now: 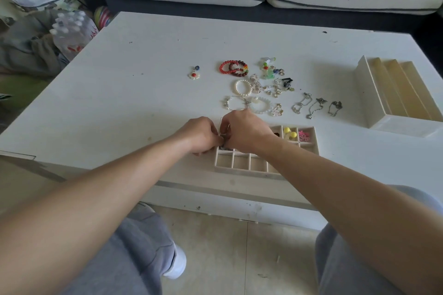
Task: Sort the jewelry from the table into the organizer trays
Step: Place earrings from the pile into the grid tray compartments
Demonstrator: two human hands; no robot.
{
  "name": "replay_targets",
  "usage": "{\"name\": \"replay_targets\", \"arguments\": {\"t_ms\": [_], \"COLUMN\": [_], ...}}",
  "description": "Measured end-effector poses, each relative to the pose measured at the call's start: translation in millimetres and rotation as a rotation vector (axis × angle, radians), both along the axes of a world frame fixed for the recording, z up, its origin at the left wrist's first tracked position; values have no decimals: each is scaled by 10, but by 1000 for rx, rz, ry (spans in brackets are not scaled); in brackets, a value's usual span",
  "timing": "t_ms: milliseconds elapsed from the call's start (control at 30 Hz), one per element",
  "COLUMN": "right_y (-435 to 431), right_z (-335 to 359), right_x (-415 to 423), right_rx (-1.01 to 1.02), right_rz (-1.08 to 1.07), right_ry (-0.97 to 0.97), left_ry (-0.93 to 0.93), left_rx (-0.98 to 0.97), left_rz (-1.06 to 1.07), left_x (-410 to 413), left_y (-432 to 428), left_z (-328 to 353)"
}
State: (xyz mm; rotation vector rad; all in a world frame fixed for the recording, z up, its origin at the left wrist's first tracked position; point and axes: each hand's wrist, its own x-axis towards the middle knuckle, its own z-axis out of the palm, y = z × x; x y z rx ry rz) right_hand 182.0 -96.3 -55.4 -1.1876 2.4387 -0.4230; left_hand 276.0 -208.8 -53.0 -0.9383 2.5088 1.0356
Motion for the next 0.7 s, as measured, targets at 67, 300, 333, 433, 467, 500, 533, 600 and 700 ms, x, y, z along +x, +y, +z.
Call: {"name": "replay_targets", "arguments": {"t_ms": [67,300,333,433,467,500,533,600,700], "right_y": [6,26,33,91,116,137,156,178,180], "right_z": [-16,25,43,112,134,152,171,196,193], "right_x": [23,-31,-66,-185,-223,-252,-274,-284,-247], "right_rx": [9,-24,-30,-60,-63,-55,-37,15,108], "right_rz": [24,49,35,37,53,73,97,134,194], "right_ry": [65,79,58,-34,-71,-102,-120,-135,-134], "left_ry": [-15,-44,-44,-42,-40,-40,-39,-40,-50], "left_rx": [-5,-31,-32,-46,-56,-64,-67,-69,-55], "left_rz": [14,17,18,26,20,14,11,7,9], "left_x": [-2,-41,-39,-36,-34,-35,-36,-43,-54], "left_y": [25,64,59,39,37,35,35,33,27], "left_z": [-11,-26,-30,-51,-56,-64,-70,-81,-85]}}
